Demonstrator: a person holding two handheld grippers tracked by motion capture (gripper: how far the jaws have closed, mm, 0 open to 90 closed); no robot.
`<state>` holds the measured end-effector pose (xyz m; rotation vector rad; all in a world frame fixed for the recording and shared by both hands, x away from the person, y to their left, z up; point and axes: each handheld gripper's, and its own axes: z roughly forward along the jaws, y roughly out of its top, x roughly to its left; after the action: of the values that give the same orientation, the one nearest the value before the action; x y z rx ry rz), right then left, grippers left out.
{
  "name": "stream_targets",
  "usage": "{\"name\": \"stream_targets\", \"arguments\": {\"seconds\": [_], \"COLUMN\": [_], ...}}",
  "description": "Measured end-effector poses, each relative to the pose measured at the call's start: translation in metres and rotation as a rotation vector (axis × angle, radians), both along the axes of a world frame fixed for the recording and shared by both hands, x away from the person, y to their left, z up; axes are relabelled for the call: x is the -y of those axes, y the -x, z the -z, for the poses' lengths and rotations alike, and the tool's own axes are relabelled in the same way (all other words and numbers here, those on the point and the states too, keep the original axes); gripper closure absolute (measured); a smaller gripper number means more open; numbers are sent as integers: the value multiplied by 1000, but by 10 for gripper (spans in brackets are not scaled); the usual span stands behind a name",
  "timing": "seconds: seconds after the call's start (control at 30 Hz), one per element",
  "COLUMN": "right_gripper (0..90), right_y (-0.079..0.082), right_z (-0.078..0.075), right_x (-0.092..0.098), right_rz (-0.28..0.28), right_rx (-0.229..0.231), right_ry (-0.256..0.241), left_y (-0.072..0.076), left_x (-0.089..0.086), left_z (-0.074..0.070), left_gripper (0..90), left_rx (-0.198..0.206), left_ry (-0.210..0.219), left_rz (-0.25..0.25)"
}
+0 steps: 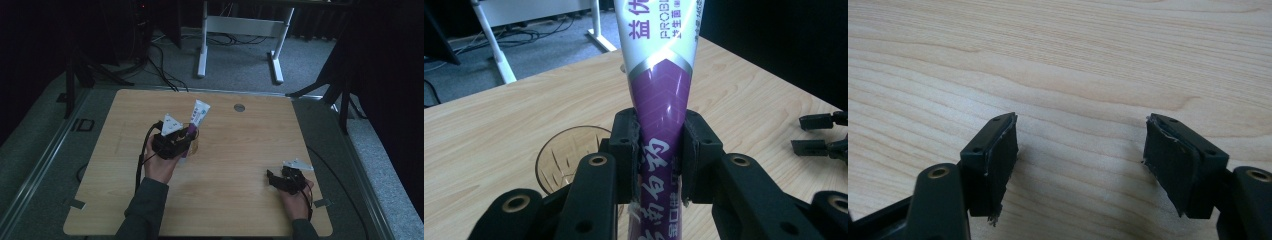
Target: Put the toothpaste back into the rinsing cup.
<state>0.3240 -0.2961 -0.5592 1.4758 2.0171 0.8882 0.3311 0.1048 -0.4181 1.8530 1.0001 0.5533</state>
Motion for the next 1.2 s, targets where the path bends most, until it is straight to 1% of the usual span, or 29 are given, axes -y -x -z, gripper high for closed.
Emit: {"name": "stream_targets", "arguments": {"seconds": [0.33, 0.43, 0.8, 0.87, 0.9, 1.2], "right_gripper": [295, 295, 296, 296, 295, 295], "right_y": [0, 0, 0, 0, 0, 0], "right_z": [0, 0, 0, 0, 0, 0], "right_x": [0, 0, 0, 0, 0, 0], "right_rz": [0, 0, 0, 0, 0, 0], "right_rx": [0, 0, 0, 0, 0, 0], "right_ry": [0, 0, 0, 0, 0, 0], "left_y": [-3, -4, -6, -6, -7, -11], "left_x": [0, 0, -1, -1, 0, -1], "left_z": [-1, -2, -7, -7, -9, -10], "left_gripper": [713, 713, 713, 713, 713, 713], "left_rx": [4, 10, 21, 21, 22, 20], "left_ry": [16, 15, 31, 31, 42, 50], "left_rz": [-8, -8, -14, -14, -14, -20]}}
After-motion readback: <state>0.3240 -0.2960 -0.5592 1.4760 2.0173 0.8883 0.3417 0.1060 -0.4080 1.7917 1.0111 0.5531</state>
